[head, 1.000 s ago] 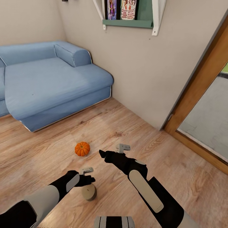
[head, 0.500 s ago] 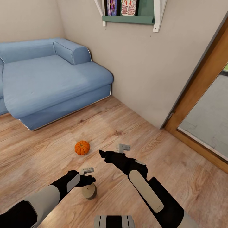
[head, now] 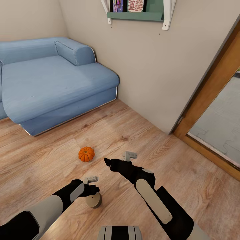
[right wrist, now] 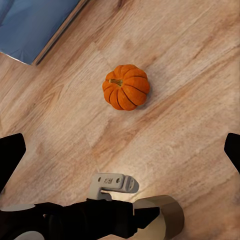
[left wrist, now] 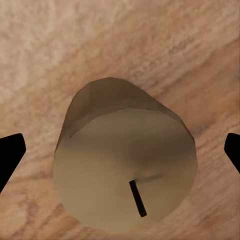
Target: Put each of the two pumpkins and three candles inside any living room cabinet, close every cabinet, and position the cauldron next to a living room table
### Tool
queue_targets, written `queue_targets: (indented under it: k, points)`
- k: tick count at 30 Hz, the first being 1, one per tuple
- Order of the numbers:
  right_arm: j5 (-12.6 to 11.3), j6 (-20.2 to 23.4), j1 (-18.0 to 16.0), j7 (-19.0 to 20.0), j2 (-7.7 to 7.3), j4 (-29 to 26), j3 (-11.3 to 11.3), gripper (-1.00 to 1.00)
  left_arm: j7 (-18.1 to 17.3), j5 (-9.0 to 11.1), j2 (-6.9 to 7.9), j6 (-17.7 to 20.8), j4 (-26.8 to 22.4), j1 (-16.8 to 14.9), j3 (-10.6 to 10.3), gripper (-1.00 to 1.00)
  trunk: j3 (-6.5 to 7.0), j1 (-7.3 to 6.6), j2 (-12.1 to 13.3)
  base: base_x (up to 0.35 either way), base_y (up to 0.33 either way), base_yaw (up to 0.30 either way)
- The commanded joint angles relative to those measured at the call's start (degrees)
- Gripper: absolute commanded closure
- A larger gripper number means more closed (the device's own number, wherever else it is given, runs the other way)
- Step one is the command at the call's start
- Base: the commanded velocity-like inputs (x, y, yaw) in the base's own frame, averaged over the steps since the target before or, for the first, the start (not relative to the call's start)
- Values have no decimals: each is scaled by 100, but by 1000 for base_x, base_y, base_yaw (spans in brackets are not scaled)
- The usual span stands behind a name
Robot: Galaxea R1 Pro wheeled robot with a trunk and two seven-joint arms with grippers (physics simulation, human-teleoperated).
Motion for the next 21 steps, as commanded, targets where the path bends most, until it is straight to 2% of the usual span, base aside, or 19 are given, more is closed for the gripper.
queue_targets:
  k: [1,6,15,19,21]
  points:
    - [-50,6,-5,-56,0,-7,6,-100,48,59,6,21,-18,-1,-37,-100,-4,-1,-2,0,0,0]
    - [-50,3,-5,-56,0,-7,9,-100,49,59,6,21,-21,-1,-37,-100,-71,7,-6,0,0,0]
    - [-50,5,-5,-55,1,-7,10,-100,42,48,6,27,-22,-1,-37,-100,-71,7,-6,0,0,0]
    - [-50,2,-5,-55,0,-7,9,-100,40,43,6,23,-24,-1,-37,-100,-159,17,-11,0,0,0]
    - [-50,1,-5,-55,-1,-7,10,-100,39,42,6,22,-25,-1,-37,-100,-159,17,-11,0,0,0]
